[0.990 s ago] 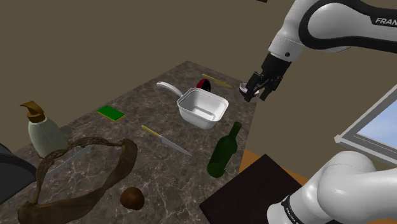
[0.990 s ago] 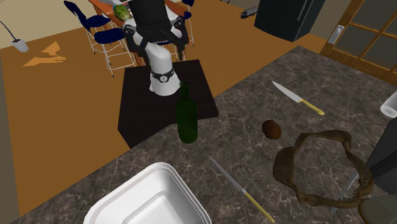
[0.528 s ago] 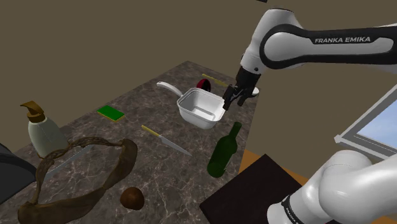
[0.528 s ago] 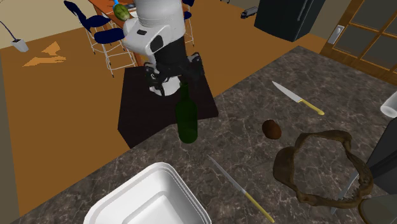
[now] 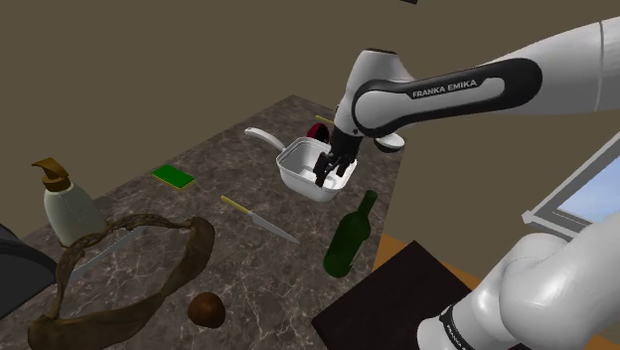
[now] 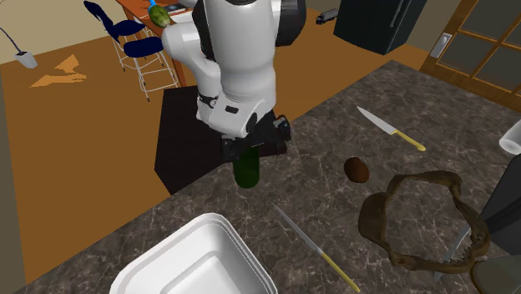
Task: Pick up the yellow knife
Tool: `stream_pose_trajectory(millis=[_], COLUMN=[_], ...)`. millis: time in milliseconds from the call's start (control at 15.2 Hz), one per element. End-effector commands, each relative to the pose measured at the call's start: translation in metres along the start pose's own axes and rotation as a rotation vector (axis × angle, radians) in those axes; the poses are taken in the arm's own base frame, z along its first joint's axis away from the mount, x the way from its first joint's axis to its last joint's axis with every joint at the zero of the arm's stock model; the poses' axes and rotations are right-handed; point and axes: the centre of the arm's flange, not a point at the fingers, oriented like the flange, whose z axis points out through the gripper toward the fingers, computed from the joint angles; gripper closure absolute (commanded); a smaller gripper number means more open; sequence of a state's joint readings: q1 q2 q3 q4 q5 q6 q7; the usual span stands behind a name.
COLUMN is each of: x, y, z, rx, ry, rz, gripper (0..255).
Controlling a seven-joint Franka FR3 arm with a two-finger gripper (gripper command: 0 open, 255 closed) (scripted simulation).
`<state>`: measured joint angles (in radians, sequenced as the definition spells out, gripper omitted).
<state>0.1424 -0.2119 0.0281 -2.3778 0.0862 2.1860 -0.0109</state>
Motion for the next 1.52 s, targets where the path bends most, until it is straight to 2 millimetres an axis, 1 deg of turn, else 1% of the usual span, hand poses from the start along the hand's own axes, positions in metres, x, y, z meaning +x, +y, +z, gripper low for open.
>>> stream_pose_trajectory(millis=[0,594,1188,1320,1452], x=[0.016,0.083,0.143,0.154,0.154], y=[-0.006,-0.044,-0.089,-0.099,-0.098], z=[0.021,0.113,0.207,0.227,0.237], rx=[-0.006,-0.03,-0.055,-0.06,-0.06], ry=[0.001,-0.004,-0.009,-0.01,-0.01], rz=[-0.033,-0.178,-0.323,-0.353,-0.353], gripper=[0,0,0,0,0])
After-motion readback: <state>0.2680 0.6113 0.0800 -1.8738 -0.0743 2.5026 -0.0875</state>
